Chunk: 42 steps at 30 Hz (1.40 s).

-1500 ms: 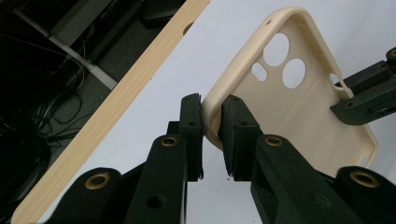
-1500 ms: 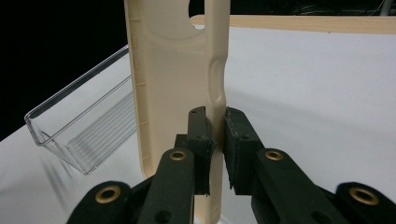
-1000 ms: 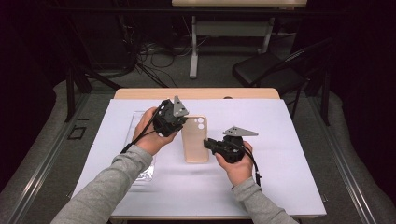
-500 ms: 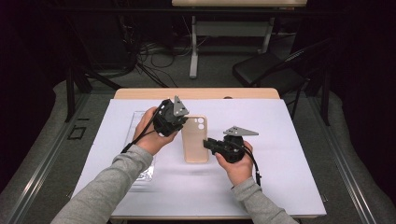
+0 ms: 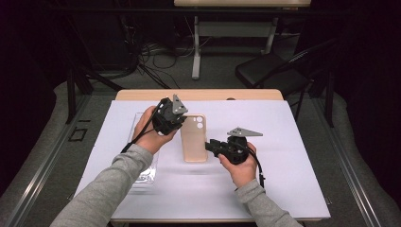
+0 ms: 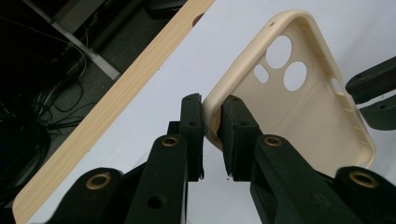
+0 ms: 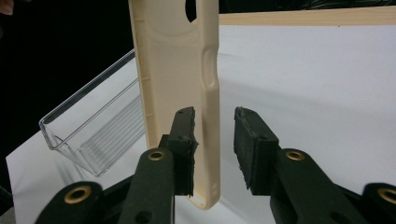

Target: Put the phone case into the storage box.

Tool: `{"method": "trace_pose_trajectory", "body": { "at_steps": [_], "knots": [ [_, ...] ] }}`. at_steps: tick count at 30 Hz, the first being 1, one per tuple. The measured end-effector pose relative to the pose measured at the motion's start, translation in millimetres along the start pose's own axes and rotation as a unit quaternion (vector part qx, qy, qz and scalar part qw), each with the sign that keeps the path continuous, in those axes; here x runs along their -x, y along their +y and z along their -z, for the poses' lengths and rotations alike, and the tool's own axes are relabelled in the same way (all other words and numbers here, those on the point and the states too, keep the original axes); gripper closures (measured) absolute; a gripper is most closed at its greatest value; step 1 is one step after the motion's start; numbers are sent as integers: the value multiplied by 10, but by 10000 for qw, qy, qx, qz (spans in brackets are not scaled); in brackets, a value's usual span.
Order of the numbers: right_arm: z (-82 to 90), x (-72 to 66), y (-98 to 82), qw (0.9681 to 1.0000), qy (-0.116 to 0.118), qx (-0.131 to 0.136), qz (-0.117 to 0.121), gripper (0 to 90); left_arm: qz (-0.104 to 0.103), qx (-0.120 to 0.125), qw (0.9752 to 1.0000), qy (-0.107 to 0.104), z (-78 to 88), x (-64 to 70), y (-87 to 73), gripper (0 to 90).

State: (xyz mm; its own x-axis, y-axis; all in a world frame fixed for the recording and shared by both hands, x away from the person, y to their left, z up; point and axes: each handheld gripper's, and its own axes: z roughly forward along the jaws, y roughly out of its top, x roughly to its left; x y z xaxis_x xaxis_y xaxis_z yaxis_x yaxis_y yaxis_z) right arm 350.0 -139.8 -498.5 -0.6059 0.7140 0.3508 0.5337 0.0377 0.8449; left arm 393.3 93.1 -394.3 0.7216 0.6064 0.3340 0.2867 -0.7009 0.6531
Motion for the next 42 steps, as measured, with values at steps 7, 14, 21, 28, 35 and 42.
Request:
{"method": "trace_pose_trajectory", "body": {
  "at_steps": [7,14,21,28,35,42],
  "knots": [
    [3,42,9,10000,-16,18,-33,640,46,-5,10000,8,-48,-96,-42,802],
    [-1,90,16,9998,-172,7,76,568,48,61,10000,26,-79,-164,-66,802],
    [26,143,47,9995,-276,80,150,535,79,183,9998,57,-73,-219,-77,802],
    [8,163,56,9989,-335,-52,325,529,115,202,9997,109,-92,-271,-90,801],
    [36,172,58,9989,-352,-57,294,535,162,181,9997,99,-108,-303,-99,801],
    [54,183,58,9990,-357,-75,267,544,191,233,9995,125,-87,-342,-107,800]
  ]
}}
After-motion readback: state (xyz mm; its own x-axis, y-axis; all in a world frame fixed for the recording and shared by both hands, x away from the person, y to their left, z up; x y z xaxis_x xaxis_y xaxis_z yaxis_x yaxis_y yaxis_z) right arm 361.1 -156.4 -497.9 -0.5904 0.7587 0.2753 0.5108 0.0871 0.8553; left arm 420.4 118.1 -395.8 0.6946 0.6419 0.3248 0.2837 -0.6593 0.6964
